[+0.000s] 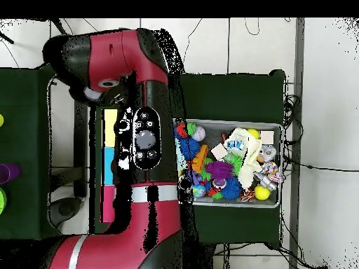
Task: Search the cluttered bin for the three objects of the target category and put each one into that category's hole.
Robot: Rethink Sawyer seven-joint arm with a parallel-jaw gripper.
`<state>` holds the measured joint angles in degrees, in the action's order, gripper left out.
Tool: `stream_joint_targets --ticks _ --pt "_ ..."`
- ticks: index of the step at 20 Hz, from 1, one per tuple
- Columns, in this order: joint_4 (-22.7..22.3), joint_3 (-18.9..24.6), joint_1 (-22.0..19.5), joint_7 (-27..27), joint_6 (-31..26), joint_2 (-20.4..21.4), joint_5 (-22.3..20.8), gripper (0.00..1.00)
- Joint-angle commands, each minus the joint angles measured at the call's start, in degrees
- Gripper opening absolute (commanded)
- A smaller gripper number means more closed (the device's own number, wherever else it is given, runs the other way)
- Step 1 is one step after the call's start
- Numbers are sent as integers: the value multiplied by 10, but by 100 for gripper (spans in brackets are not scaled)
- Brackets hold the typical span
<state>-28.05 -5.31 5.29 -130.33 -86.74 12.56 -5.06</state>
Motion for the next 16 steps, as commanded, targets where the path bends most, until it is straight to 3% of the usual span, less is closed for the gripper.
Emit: stream_joint_targets --ticks 1,16 --pt "-222 -9 0 -109 85 80 9 0" --pt "-384 -22 13 -106 217 149 33 0"
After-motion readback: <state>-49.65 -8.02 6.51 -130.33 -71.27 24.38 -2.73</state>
